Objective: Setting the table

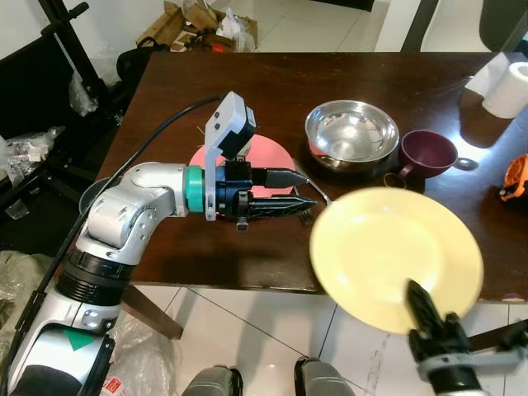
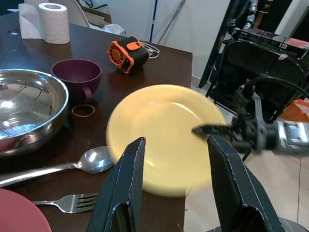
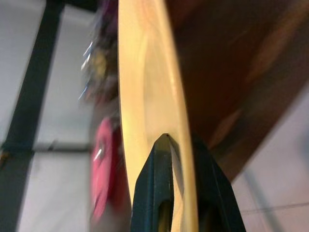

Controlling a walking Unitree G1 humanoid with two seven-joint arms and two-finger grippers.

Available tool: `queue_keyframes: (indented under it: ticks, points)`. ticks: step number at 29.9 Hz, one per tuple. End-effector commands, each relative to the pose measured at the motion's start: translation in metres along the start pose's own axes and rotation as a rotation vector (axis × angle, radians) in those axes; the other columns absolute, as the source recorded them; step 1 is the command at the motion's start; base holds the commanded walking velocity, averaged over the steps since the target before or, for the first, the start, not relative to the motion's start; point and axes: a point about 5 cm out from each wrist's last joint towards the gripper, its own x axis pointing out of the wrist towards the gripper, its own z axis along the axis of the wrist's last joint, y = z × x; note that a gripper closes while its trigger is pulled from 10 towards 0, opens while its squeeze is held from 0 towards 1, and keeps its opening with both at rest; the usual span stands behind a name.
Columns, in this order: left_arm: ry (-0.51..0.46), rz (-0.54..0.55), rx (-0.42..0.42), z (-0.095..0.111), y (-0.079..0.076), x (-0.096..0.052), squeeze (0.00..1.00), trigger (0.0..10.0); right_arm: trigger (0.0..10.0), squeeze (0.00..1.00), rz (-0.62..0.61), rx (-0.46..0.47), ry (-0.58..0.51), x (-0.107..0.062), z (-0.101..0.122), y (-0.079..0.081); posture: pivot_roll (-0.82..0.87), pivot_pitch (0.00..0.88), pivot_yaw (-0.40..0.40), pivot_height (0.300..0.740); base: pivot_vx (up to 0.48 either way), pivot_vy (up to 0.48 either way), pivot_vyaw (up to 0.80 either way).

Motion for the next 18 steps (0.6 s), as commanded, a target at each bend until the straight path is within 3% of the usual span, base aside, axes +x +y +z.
queue_keyframes:
  ticks: [1,3,7,13,18]
  points:
    - [0.019,-0.001,0.002,-0.004,0.0,0.0,0.0,10.0,10.0,0.0,-0.045,0.2,-0.105,0.014,-0.018,0.005,-0.02,0.0,0.076,0.74,0.0,0.0,0.0]
    - [0.019,-0.001,0.002,-0.004,0.0,0.0,0.0,10.0,10.0,0.0,-0.045,0.2,-0.105,0.014,-0.018,0.005,-0.02,0.0,0.076,0.74,0.0,0.0,0.0]
    - [0.019,0.001,0.002,-0.003,0.0,0.001,0.0,10.0,10.0,0.0,-0.059,0.187,-0.126,0.029,-0.013,0.01,-0.01,0.0,0.076,0.74,0.0,0.0,0.0]
    - [0.02,0.012,-0.002,-0.004,0.0,0.0,0.0,10.0,10.0,0.0,0.078,0.144,-0.007,0.061,-0.017,0.038,0.01,0.0,0.064,0.74,0.0,0.0,0.0]
    - [0.019,0.015,-0.002,-0.005,0.0,0.0,0.0,10.0,10.0,0.0,0.092,0.141,0.014,0.066,-0.019,0.043,0.01,0.0,0.064,0.74,0.0,0.0,0.0]
